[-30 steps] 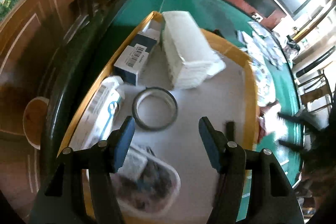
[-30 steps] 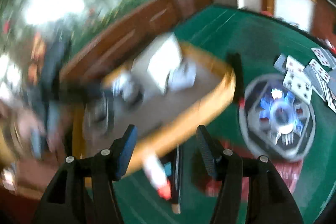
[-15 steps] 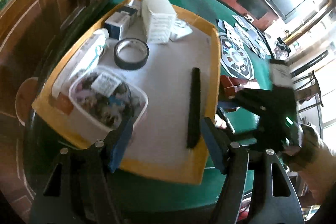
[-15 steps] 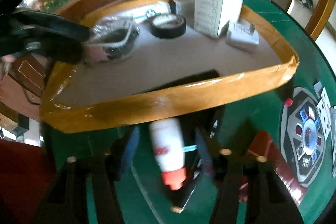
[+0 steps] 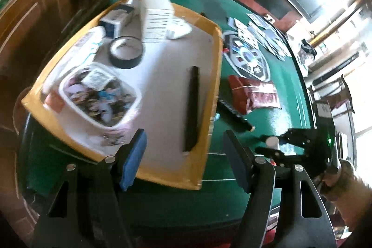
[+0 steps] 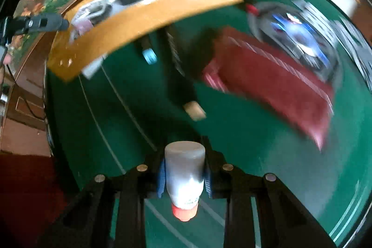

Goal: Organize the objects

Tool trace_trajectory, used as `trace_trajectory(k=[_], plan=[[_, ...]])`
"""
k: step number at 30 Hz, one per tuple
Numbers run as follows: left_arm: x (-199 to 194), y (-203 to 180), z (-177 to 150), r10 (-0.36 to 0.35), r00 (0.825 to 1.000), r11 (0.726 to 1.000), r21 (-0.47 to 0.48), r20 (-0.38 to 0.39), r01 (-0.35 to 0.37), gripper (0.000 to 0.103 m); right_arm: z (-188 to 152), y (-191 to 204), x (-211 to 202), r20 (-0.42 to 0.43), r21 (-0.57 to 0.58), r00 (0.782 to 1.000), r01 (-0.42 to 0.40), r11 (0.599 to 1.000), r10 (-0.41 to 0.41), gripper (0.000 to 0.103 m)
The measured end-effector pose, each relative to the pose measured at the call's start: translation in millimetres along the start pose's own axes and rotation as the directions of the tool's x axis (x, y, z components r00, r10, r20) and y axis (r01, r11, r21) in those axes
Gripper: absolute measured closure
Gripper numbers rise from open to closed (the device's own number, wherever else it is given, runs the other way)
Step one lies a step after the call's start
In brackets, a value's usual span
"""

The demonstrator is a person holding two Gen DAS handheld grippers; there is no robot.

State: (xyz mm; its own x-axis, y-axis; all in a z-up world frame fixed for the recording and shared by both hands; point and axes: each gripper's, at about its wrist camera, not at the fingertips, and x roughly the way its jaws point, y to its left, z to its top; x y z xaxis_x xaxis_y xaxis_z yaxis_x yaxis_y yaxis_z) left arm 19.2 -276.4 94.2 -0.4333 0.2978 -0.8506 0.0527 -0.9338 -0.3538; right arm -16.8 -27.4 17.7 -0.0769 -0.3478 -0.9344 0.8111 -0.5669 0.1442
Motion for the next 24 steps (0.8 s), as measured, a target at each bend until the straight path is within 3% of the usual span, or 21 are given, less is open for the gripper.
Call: trace_trajectory(k=[2,3,5,10,12,14,19,21,23,24], plan=[[3.9,-14.9,0.3,-0.016,1.000,1.000,0.025,-0.008,0.017,0.035,-13.9,-6.7,-5.3,0.000,0.032,1.000,0.007,0.999,-0.007,0.073],[5.9,-22.8,1.0,-0.026,1.000,0.999,0.034,-0.012,0.026,0.035,-19.1,-8.1,-10.6,0.016,0.055,1.000,0.007,0.998,-0.008,0.057],[13.7,-44.7,2.1,-0.062,0.998,0.996,0.059,-0.030,0.064,0.035,-25.8,-9.9,-21.7,0.064,0.093,0.998,0.006,0.996,-0.012,0.042],[53.6,-91.7,9.3,-0.053,0.995,0.995,0.079,-0.079,0.059,0.035,-38.1,-15.6,-39.7,0.137,0.189,0.990,-0.009,0.982,-0.017,0.042],[75.8,-99.7,16.6,-0.017,0.994,0.999,0.046,-0.112,0.022,0.037,-45.1,-19.3,-41.9,0.149,0.226,0.989,-0.013,0.974,-0.022,0.042],[101.4,-103.8,23.5,0.030,0.986,1.000,0.004,-0.161,-0.029,0.055,-39.5,-16.4,-35.8,0.156,0.250,0.988,-0.019,0.968,-0.021,0.042],[143.8,-103.6,33.4,0.137,0.964,0.988,-0.036,-0.226,-0.149,0.056,-48.4,-24.2,-46.6,0.203,0.299,0.979,-0.043,0.953,-0.020,0.042],[147.0,-108.7,37.2,0.183,0.963,0.982,-0.003,-0.197,-0.187,0.057,-50.4,-26.2,-50.0,0.222,0.311,0.975,-0.055,0.949,-0.017,0.042],[149.0,-110.2,38.9,0.195,0.962,0.981,0.025,-0.190,-0.194,0.077,-52.3,-28.2,-52.8,0.234,0.318,0.972,-0.063,0.946,-0.014,0.042],[149.6,-109.2,38.3,0.185,0.963,0.983,0.039,-0.199,-0.180,0.082,-52.9,-29.1,-54.3,0.238,0.319,0.971,-0.064,0.946,-0.015,0.042]])
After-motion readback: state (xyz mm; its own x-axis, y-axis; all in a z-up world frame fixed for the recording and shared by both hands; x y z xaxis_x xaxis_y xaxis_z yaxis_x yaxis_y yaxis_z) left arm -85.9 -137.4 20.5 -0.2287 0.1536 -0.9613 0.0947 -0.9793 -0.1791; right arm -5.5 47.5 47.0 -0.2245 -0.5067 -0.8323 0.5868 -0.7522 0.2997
